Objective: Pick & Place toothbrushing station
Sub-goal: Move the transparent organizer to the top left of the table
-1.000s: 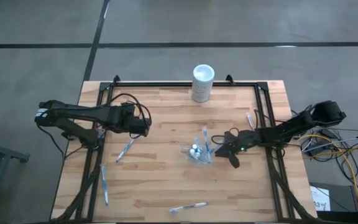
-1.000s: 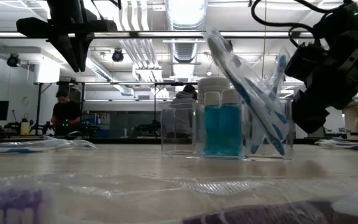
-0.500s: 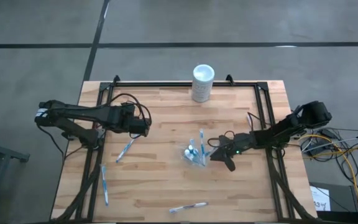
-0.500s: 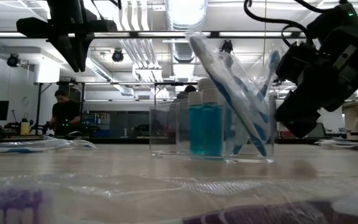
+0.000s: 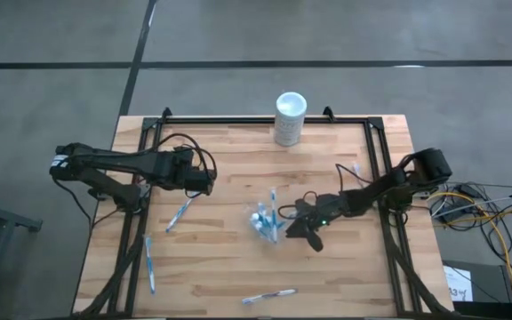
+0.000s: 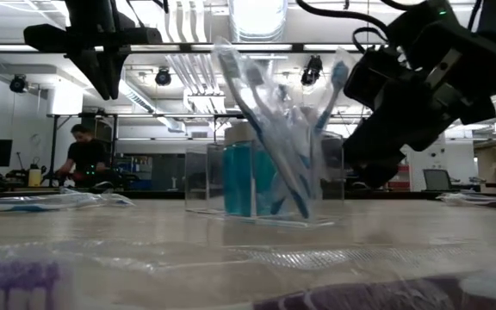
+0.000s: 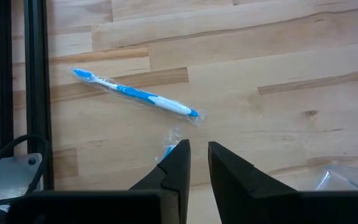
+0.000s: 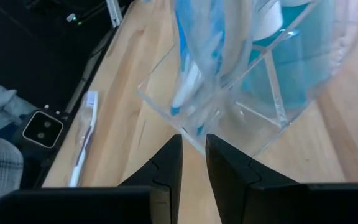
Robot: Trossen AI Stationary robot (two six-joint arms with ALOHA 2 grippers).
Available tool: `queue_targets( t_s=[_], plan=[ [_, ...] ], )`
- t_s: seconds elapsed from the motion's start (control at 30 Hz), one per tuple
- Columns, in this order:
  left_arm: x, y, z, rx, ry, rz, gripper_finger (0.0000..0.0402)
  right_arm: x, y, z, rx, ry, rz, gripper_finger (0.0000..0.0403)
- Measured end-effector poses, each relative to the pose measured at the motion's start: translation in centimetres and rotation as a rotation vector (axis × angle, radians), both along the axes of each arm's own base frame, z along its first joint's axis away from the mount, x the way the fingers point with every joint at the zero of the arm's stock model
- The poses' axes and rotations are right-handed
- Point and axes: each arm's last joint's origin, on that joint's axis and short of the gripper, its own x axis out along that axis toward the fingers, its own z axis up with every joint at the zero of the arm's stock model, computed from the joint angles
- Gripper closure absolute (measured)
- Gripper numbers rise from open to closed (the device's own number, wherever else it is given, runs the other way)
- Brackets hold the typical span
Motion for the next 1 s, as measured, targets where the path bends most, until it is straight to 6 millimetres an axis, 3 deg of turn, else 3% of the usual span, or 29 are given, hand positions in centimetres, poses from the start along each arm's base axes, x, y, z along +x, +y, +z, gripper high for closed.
queue_targets(
  t_s=[0.27,0.5,0.67,1.0],
  plan=[
    [0.0,0.0,0.0,0.001,0.003,-0.007,0.0342,1.3,0.4,-0.4,-0.019,-0.003,0.063,0.0335],
    [0.0,0.0,0.0,0.012,0.042,-0.08,0.0342,2.5,0.4,0.9,-0.025,-0.064,0.053,0.0335],
    [0.0,0.0,0.0,0.022,0.076,-0.144,0.0342,4.2,0.6,1.8,-0.024,-0.085,0.047,0.0335],
    [-0.1,0.0,0.0,0.035,0.128,-0.232,0.0342,7.4,1.2,1.6,-0.034,-0.044,0.032,0.0335]
  ],
)
